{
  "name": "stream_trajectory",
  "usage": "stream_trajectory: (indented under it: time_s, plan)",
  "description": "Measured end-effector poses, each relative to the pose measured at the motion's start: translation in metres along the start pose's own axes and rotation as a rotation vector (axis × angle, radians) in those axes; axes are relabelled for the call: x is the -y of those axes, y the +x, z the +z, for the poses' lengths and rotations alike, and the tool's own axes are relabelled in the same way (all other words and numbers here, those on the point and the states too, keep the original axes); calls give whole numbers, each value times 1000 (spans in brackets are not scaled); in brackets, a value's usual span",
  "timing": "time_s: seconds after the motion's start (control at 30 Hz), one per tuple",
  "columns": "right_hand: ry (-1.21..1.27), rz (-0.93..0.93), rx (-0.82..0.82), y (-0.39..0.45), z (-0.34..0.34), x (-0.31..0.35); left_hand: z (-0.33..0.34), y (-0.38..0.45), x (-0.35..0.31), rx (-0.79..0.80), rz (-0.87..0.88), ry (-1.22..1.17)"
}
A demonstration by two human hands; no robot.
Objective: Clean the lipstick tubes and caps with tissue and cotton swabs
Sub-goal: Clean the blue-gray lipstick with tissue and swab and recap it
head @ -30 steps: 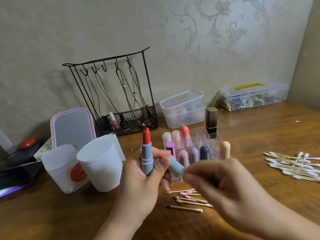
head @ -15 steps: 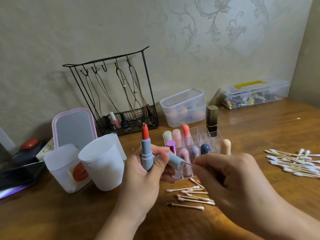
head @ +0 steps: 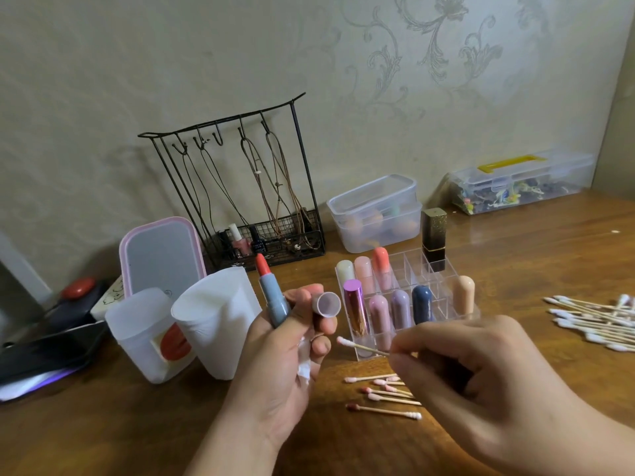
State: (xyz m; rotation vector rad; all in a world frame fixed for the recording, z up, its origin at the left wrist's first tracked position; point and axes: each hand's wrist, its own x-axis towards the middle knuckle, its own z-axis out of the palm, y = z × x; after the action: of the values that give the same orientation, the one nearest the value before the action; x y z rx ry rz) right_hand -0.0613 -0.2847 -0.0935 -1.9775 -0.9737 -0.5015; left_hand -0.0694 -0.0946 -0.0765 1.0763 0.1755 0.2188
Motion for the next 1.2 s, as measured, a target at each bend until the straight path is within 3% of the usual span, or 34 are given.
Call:
stream_trajectory:
  time_s: [0.2,0.47,0.6,0.67,0.77,0.9,1.07,1.2]
  plan:
    - [10,30,-112,0,-2,-1,3,-3,3,74,129,161]
    - [-196,97,-32,2,3,0,2,-4,12,109,278,469]
    - [63,175,156,3,1,1,2,-4,11,41,388,487]
    - [174,237,168,6,-5,3,2,-5,9,38,419,489]
    - [46,220,139,8,-7,-1,3,-6,9,36,419,536]
    - [-53,148,-27,5,-6,0,6,-7,14,49,391,567]
    - [30,196,191,6,-5,-3,6,-7,13,4,395,521]
    - [-16,183,0,7,-7,-4,6,-5,13,-14,377,529]
